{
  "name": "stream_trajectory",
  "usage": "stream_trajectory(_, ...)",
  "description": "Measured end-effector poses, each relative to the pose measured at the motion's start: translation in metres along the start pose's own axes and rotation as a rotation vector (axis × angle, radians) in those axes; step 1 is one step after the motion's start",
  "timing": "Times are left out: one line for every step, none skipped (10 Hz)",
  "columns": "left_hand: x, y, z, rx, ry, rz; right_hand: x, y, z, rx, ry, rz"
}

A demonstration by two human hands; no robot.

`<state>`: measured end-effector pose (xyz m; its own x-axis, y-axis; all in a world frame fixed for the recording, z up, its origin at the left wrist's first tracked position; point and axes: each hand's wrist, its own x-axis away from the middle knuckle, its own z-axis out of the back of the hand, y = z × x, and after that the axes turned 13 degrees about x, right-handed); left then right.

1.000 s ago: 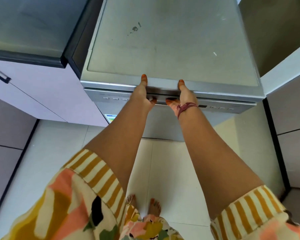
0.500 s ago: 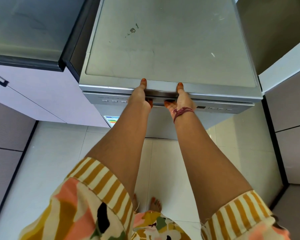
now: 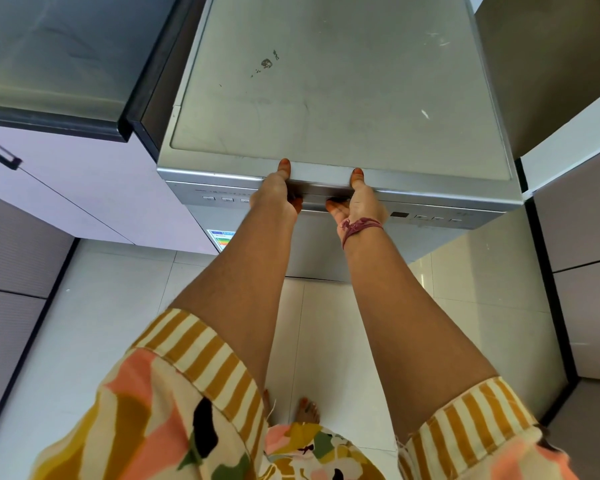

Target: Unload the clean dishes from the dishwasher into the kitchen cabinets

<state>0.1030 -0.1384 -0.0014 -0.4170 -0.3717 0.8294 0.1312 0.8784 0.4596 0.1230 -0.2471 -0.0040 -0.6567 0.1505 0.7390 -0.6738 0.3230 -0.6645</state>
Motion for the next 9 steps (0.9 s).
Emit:
stream_trajectory(-0.004, -0.001, -0.001, 0.033, 0.007, -0.008, 0.000, -0.001, 0.000, -0.009, -0.005, 0.017)
stream_trajectory(-0.004, -0.002, 0.000, 0.058, 0.009, -0.016, 0.001, 0.000, 0.001, -0.004, -0.004, 0.019)
stream_trajectory(-0.001, -0.002, 0.000, 0.046, -0.008, -0.022, 0.003, 0.000, 0.002, 0.009, -0.018, 0.025)
stream_trajectory(0.002, -0.003, 0.004, 0.079, -0.044, -0.016, 0.005, -0.002, 0.002, 0.027, -0.040, 0.018)
stream_trajectory(0.007, -0.005, 0.008, 0.065, -0.071, -0.018, 0.008, -0.006, 0.001, 0.013, -0.082, -0.005)
stream_trajectory(0.012, -0.005, 0.011, 0.015, -0.076, -0.038, 0.009, -0.008, 0.001, -0.021, -0.114, -0.036)
stream_trajectory(0.019, 0.000, 0.016, -0.033, -0.057, -0.064, 0.019, -0.007, 0.006, 0.022, -0.089, -0.025)
stream_trajectory(0.025, 0.006, 0.020, -0.086, -0.053, -0.071, 0.029, -0.006, 0.010, 0.058, -0.101, 0.010)
stream_trajectory(0.038, 0.015, 0.025, -0.136, -0.025, -0.111, 0.040, -0.011, 0.011, 0.075, -0.083, 0.055)
